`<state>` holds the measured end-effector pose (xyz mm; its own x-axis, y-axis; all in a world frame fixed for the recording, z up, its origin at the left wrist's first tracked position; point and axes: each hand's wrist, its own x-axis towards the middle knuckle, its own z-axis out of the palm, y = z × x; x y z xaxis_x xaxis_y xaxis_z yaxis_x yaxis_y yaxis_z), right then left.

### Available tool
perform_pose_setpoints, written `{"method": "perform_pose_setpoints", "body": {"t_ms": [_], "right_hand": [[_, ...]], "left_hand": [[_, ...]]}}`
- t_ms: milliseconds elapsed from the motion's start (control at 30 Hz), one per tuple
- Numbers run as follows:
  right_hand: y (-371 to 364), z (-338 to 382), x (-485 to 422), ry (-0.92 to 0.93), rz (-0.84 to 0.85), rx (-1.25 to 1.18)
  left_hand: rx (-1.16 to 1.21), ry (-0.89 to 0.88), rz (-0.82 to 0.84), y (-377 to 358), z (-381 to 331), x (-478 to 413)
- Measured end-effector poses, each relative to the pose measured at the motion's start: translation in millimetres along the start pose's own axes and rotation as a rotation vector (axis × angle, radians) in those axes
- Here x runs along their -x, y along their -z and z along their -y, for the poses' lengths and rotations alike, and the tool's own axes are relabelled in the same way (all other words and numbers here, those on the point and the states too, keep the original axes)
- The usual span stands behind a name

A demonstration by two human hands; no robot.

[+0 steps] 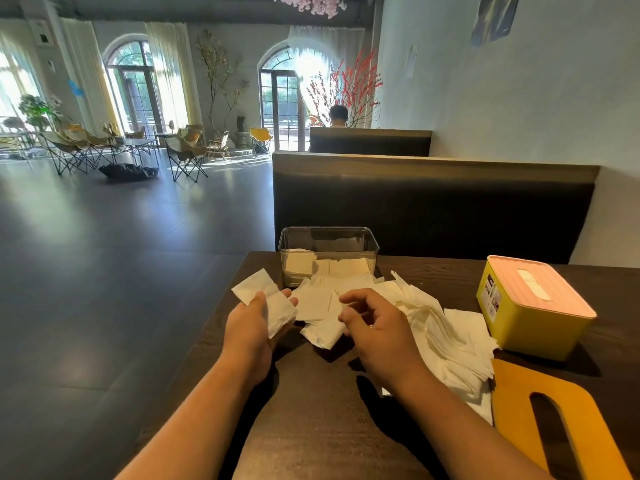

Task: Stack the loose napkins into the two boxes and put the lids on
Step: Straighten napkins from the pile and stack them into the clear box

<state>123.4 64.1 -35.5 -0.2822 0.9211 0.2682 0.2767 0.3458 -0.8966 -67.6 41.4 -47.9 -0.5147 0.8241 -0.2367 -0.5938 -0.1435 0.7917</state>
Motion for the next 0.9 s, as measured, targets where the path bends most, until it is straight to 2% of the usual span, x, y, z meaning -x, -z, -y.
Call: {"method": "perform_pose_setpoints", "body": {"t_ms": [200, 300, 433, 533, 600, 700, 900], "right_hand": [[12, 24, -25, 0.12, 0.123, 0.47], [12, 29, -48, 0.285, 0.192, 0.819], [-2, 20, -85, 0.477, 0.448, 1.229], [-12, 14, -104, 0.564, 0.603, 1.432], [-18, 12, -110, 0.595, 0.649, 1.496], [-25, 12, -112, 0.561, 0.688, 1.457], [-27, 13, -110, 0.648, 0.623, 1.488]], "left_hand": [[0.091, 0.055, -0.028, 4, -2, -11], [0.15, 0.109, -0.029, 9, -4, -18], [0.173, 0.133, -0.038, 13, -7, -23], [0.173, 0.131, -0.042, 15, -7, -22], [0.17, 0.138, -0.052, 17, -6, -24], [0.144, 0.133, -0.045, 18, -5, -25], [0.101, 0.13, -0.059, 18, -1, -30]]}}
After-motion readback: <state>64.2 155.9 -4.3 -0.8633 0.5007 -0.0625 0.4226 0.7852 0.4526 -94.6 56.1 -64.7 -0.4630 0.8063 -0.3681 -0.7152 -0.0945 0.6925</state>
